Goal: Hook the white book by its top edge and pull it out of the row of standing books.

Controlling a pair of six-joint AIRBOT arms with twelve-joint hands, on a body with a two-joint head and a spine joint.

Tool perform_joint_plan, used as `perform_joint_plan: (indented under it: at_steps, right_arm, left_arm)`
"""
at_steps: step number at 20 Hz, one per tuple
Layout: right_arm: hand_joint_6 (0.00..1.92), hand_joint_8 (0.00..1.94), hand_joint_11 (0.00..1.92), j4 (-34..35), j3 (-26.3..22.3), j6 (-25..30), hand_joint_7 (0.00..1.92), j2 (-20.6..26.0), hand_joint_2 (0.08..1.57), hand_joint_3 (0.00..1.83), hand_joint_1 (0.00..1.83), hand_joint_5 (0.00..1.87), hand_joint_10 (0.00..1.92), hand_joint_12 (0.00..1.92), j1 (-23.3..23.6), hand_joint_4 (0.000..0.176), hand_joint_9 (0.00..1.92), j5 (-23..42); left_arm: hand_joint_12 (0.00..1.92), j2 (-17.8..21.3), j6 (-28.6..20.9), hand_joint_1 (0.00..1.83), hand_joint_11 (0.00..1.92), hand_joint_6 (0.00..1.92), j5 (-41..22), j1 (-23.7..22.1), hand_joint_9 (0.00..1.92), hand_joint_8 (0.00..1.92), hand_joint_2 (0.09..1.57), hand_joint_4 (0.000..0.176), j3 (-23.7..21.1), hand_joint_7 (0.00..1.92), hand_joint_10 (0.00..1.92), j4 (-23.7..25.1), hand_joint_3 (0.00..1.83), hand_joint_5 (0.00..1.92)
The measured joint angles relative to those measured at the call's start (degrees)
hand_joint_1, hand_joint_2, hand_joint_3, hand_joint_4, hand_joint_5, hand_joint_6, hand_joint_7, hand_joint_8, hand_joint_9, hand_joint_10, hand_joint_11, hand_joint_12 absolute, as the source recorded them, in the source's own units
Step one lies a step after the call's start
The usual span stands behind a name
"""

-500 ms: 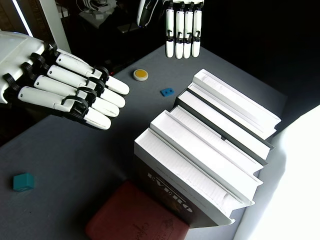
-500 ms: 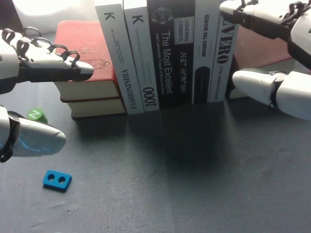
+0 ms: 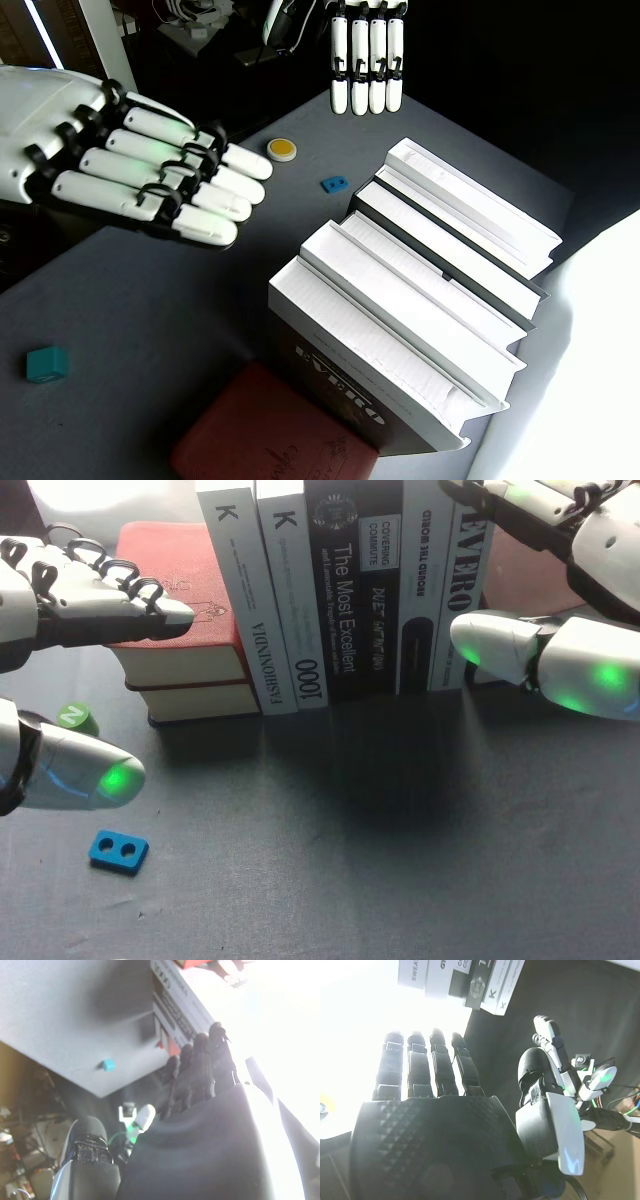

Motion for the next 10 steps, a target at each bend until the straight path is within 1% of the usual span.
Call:
perform_joint_plan:
  at_steps: [2,5,8,10]
  right_arm:
    - [0.01,0.0,0.0,0.7,1.6,-1.2,0.05,-1.8,1.31,0.02,0.0,0.06,0.02,0.0,0.0,0.0,0.01,0.6]
    - [0.01,0.0,0.0,0.7,3.8,-2.9,0.05,-5.2,1.31,0.02,0.0,0.06,0.02,0.0,0.7,0.0,0.01,3.6]
    - [0.01,0.0,0.0,0.0,5.1,-4.3,0.05,-7.0,1.31,0.02,0.0,0.06,0.02,0.0,1.4,0.0,0.01,5.6]
    - [0.01,0.0,0.0,0.4,7.0,-4.4,0.05,-8.5,1.31,0.02,0.0,0.06,0.02,0.0,1.9,0.0,0.01,5.7]
  left_arm:
    - [0.0,0.0,0.0,0.0,0.0,0.0,0.0,0.0,0.0,0.0,1.15,0.0,0.0,0.0,0.0,0.0,0.01,0.0]
    - [0.0,0.0,0.0,0.0,0.0,0.0,0.0,0.0,0.0,0.0,1.15,0.0,0.0,0.0,0.0,0.0,0.01,0.0]
    - [0.0,0.0,0.0,0.0,0.0,0.0,0.0,0.0,0.0,0.0,1.15,0.0,0.1,0.0,0.0,0.0,0.01,0.0]
    - [0.0,0.0,0.0,0.0,0.0,0.0,0.0,0.0,0.0,0.0,1.15,0.0,0.4,0.0,0.0,0.0,0.01,0.0]
